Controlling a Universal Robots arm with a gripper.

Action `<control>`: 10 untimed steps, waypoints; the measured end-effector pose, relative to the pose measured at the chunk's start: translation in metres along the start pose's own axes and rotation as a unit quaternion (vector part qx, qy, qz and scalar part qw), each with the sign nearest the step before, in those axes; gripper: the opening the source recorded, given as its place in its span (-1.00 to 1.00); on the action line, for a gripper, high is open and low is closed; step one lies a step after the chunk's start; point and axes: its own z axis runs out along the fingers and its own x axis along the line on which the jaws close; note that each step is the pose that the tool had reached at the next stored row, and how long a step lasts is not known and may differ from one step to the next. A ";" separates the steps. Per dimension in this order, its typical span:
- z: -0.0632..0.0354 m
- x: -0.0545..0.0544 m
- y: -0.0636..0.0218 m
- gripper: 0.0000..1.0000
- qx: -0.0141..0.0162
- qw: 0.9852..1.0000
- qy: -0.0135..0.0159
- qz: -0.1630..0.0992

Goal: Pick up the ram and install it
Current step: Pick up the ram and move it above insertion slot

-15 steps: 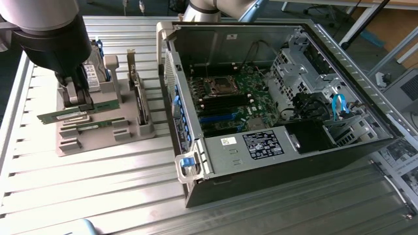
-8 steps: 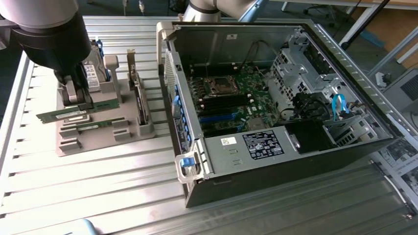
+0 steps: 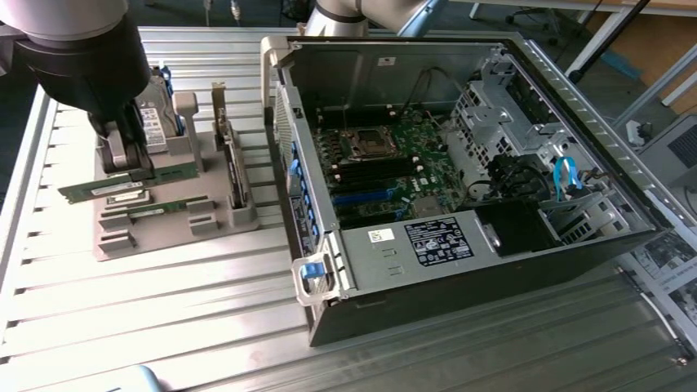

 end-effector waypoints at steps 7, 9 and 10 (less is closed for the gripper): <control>-0.0025 0.000 -0.0001 -0.74 0.000 1.000 0.000 0.000; -0.0031 0.000 -0.0001 -0.74 0.000 1.000 0.000 0.000; -0.0034 0.000 -0.0002 -0.74 0.000 1.000 0.000 0.000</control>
